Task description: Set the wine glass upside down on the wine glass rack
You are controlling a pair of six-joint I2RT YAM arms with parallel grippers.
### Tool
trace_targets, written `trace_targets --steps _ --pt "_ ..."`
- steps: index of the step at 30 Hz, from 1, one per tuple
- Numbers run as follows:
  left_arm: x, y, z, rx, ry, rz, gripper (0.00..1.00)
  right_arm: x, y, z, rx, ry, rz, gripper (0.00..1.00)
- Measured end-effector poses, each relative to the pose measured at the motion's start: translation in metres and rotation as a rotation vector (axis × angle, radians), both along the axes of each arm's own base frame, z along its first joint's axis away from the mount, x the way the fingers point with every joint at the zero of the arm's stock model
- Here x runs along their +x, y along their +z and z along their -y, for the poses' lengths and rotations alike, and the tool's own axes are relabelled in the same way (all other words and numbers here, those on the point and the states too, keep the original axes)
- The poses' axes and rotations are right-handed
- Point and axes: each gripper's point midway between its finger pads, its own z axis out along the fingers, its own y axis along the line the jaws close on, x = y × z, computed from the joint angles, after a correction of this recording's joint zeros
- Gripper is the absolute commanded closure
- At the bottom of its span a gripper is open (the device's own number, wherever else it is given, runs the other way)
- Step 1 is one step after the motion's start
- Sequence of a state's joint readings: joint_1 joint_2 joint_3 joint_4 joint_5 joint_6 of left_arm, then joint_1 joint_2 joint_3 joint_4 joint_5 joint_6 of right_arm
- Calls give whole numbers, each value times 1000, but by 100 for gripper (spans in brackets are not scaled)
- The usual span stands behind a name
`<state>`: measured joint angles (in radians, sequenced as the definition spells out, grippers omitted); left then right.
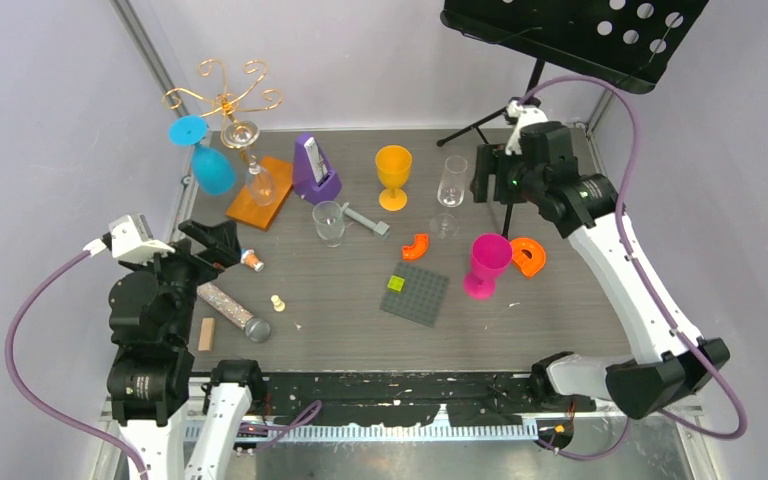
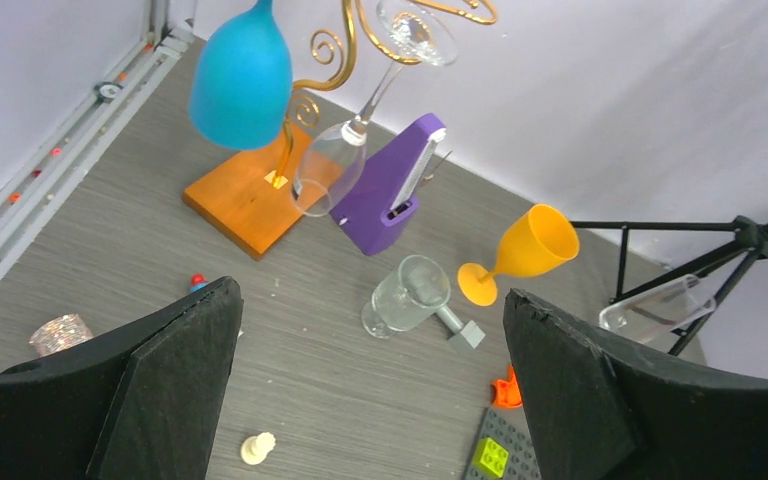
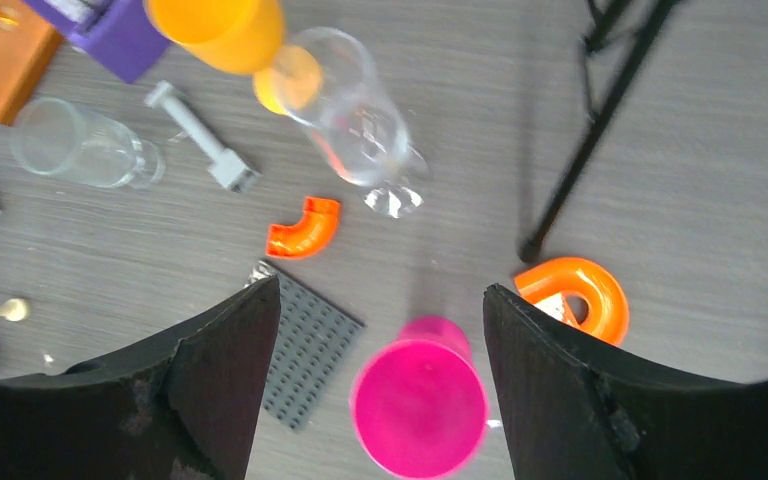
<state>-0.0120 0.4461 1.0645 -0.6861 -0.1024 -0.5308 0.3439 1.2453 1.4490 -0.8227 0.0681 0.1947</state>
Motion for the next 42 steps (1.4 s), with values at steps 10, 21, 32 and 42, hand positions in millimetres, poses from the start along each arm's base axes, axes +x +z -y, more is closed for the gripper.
trace_targets --steps 10,21,32,42 --pt "4 -29 -14 71 59 -79 0 33 47 -129 61 244 120 20" --pt "6 -69 -12 76 43 -156 3 71 73 -239 407 373 139 20" --pt "0 -73 -8 72 23 -143 4 119 69 -333 882 330 14 20" --pt "-5 -83 -8 72 22 -154 5 147 89 -393 1230 242 16 22"
